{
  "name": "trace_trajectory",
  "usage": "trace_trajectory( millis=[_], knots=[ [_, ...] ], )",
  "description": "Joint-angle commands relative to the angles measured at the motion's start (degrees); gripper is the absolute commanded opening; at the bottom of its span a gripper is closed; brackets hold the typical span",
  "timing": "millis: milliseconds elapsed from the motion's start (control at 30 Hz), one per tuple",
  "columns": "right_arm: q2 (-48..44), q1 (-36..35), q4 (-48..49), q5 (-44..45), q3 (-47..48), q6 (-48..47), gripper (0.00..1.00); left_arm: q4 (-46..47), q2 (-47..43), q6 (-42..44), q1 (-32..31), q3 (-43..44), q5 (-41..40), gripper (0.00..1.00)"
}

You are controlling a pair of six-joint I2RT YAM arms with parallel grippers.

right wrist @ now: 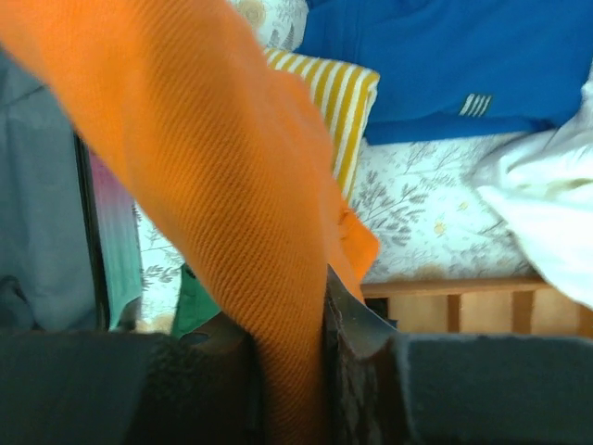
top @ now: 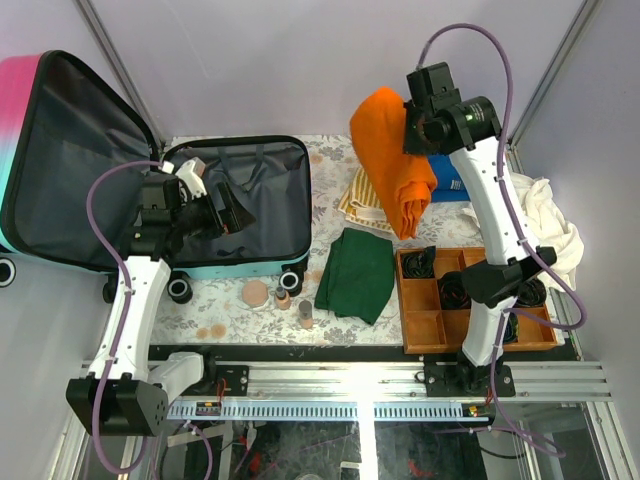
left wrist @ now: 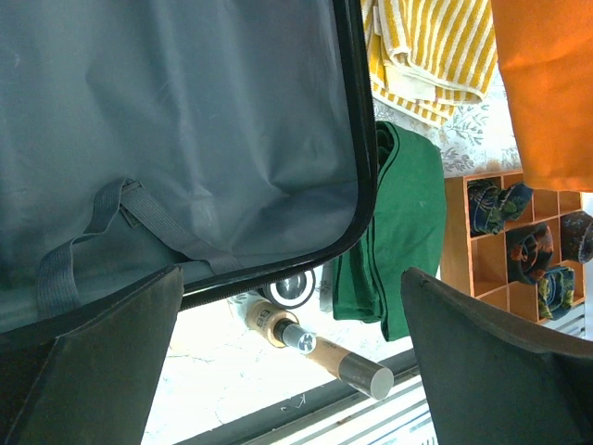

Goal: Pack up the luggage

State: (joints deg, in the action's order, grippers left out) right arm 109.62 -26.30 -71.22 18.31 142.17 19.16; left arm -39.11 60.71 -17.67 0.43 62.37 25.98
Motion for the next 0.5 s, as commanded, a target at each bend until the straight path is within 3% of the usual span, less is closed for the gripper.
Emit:
trace_trajectory(
  millis=[0, 200, 467],
  knots=[
    [-3.89, 1.57, 7.49, -9.40, -2.31, 13.17, 0.00, 1.28, -0.01, -1.07, 0.37, 2.52, 0.66, 1.00],
    [-3.08, 0.75, 20.87, -19.37, -10.41, 19.89, 0.00, 1.14, -0.16, -0.81, 0.45, 2.35, -0.84, 1.00],
    [2.53, -8.03, 35.84, -22.48, -12.31, 20.61, 0.00, 2.82, 1.01, -0.37, 0.44, 2.55, -0.04, 1.00]
  ],
)
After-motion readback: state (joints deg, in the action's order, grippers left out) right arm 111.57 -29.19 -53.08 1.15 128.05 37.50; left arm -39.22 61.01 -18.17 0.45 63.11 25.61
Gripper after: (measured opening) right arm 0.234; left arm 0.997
